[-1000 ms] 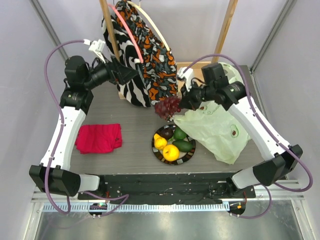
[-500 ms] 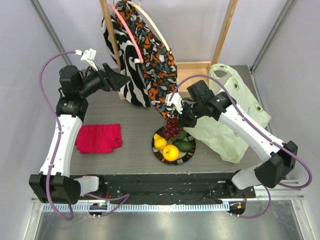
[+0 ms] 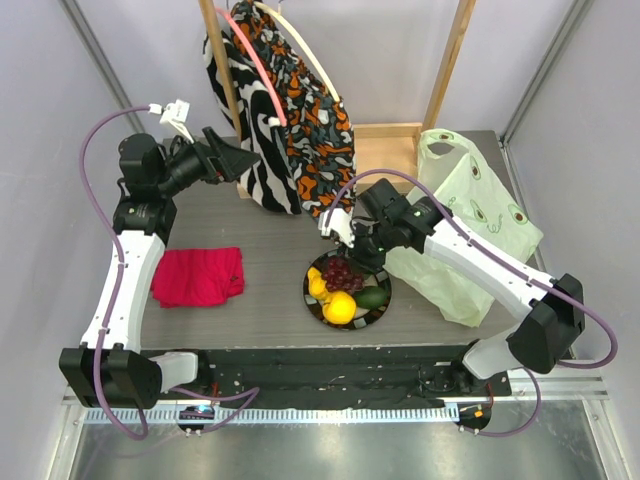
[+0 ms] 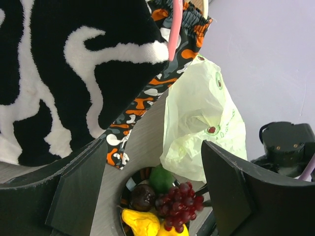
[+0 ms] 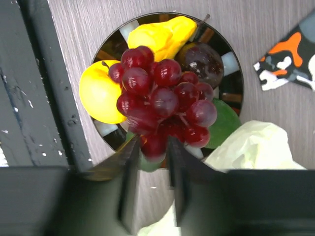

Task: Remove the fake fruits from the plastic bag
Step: Place the fake fruit on the plate.

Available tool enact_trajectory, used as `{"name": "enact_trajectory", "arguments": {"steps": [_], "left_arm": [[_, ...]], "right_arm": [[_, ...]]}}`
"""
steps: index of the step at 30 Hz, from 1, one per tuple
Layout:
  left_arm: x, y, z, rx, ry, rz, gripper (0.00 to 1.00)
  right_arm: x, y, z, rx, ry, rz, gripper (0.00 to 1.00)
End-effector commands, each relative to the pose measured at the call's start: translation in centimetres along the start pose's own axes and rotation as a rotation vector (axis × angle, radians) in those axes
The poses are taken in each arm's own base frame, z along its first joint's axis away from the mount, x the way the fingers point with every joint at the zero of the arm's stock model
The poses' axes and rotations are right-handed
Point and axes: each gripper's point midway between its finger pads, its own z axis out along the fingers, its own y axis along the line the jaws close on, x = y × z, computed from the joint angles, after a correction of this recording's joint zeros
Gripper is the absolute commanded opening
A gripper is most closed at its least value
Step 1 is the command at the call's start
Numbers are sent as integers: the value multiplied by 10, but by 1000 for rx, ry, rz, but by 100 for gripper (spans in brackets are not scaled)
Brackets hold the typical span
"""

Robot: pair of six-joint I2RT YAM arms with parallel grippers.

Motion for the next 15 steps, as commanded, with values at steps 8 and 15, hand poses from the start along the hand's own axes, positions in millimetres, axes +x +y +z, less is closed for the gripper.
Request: {"name": "enact_trajectory", "arguments": {"steps": [8,15], "left_arm": [[-14,-7,-3,31,-50,23,81],[-20,-7,3,40,-50,17,81]], "right_arm": [[-6,-22,-5,134,9,-2,63],[22,-12,-30,174,81,-14,65]]}}
